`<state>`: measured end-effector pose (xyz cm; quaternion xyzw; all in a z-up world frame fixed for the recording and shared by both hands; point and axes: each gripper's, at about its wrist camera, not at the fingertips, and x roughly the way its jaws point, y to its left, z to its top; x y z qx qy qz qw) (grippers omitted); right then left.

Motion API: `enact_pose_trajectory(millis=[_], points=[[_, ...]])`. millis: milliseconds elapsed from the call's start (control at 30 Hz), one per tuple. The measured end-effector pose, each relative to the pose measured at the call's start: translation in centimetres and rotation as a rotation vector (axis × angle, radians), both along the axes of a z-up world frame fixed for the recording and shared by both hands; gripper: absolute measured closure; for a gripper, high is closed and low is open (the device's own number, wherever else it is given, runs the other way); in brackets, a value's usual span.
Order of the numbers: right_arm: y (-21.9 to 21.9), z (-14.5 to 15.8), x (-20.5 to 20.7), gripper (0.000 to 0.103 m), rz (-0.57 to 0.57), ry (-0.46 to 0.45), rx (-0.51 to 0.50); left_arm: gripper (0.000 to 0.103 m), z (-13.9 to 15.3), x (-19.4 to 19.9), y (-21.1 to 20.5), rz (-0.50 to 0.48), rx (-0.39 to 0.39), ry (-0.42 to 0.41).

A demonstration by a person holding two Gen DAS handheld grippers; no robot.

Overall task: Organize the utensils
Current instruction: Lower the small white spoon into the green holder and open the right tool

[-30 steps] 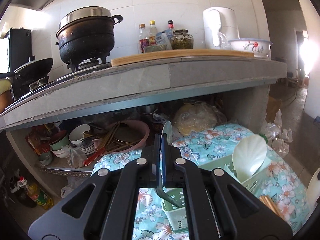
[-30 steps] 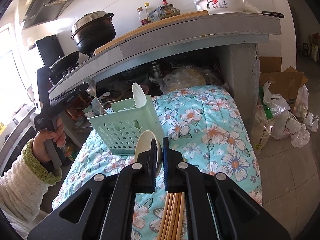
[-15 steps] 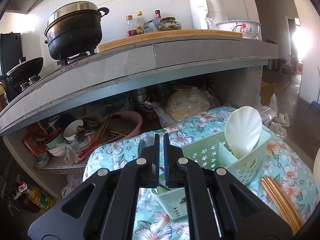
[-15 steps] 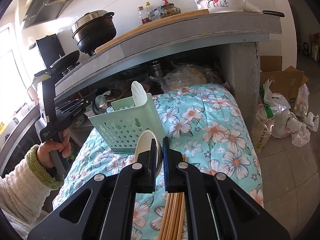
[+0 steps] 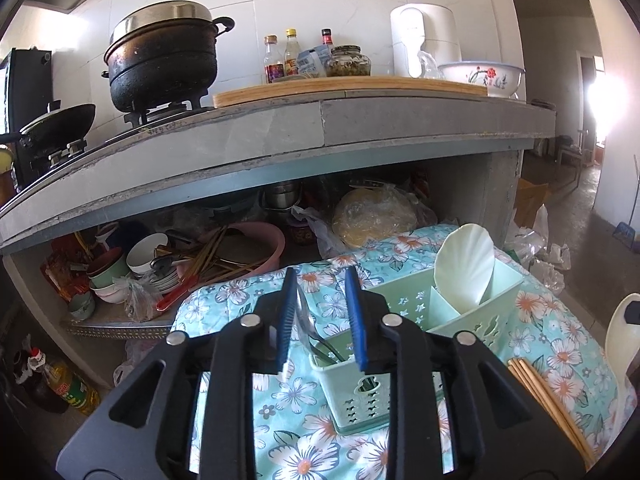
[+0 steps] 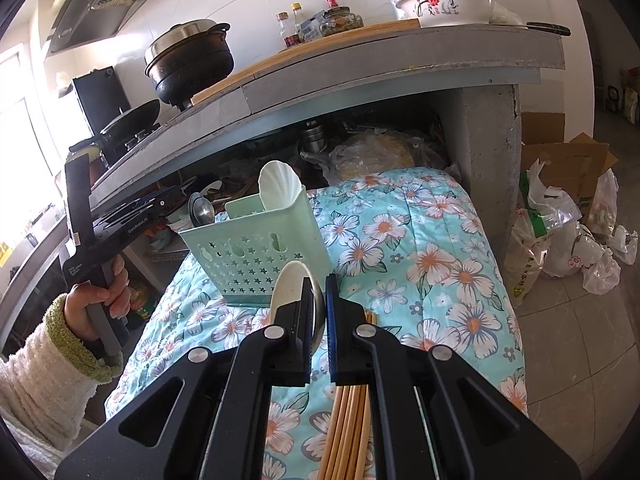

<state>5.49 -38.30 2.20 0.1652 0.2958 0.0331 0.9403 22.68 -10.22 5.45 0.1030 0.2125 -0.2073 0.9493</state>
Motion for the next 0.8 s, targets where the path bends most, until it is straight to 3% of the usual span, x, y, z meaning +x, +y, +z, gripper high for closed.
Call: enact_pose_trajectory(millis=[300,600,800], points=[[-0.3,3.5,0.8,0.097,-0.011,-0.084,-0.064,0.046,0.1,-2.5,3.5,0.048,-0.052,0.051],[0.4,11.3,3.7,0.097,-0.044,-0.325,-0.242,0.037,-1.6,-5.1,7.1,0.103,-0.066,0.109],[1.3,14.0,7.3,0.097,-0.079,-0.440,-0.376,0.037,-2.0,-6.1,8.8,0.137,-0.079,0.122]])
